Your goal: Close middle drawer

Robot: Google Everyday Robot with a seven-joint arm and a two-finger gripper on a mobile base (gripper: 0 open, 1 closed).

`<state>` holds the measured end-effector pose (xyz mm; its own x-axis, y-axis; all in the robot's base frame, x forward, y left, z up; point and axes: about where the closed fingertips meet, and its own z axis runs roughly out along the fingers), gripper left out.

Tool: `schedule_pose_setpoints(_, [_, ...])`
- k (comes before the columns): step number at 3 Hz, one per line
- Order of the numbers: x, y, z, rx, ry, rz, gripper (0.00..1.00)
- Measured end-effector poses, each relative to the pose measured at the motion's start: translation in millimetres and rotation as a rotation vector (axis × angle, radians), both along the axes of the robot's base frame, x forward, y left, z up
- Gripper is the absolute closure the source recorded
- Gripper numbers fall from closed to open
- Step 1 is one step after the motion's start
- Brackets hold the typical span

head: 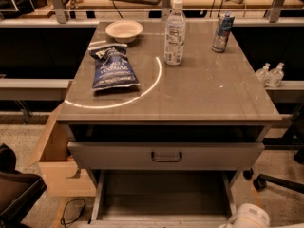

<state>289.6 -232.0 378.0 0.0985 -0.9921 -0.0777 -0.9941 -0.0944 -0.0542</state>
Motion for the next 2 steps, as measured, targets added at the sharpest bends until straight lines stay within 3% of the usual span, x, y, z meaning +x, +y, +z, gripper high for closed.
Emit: schedule_pose_setpoints(2, [26,20,-3,-0.038,-0.083,0.044,1.00])
